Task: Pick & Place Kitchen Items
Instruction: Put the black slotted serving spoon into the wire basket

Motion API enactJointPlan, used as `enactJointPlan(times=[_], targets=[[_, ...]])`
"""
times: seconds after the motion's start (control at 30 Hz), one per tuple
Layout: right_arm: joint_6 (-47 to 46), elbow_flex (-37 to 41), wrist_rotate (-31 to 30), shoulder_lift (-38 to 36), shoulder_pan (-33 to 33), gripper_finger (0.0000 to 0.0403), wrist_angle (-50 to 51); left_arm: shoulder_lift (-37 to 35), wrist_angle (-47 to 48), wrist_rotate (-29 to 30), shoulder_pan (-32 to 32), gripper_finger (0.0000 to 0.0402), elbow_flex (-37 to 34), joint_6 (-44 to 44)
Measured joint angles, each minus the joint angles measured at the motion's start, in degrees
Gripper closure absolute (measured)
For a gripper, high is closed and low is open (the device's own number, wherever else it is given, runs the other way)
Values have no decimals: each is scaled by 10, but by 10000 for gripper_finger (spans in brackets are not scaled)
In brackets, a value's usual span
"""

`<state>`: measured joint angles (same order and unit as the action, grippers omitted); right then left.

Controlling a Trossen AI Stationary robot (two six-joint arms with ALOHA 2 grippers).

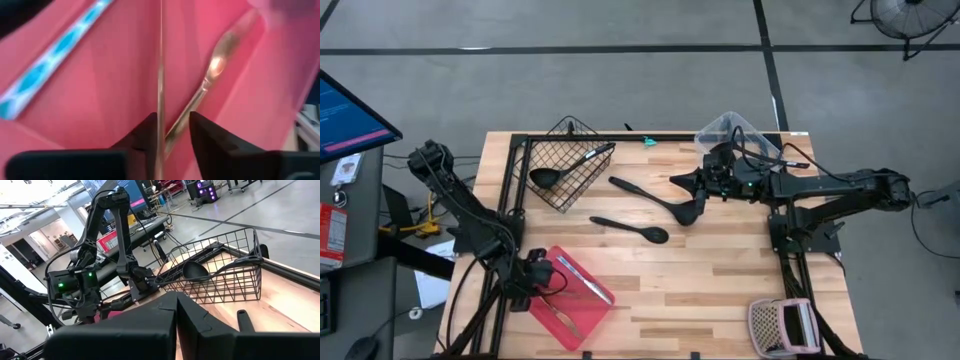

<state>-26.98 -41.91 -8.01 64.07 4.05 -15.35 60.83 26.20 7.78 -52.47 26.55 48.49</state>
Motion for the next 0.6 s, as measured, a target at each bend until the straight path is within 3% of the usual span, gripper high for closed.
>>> enactJointPlan(times=[0.3,0.47,0.6], targets=[[0,0,0,0,0,378,1,-5,-28,-11,20,208,31,10],[0,0,0,0,0,362,1,-31,-26,-2,65,193,67,-10],[1,0,0,0,0,353,1,-66,-28,37,108,192,92,-82]])
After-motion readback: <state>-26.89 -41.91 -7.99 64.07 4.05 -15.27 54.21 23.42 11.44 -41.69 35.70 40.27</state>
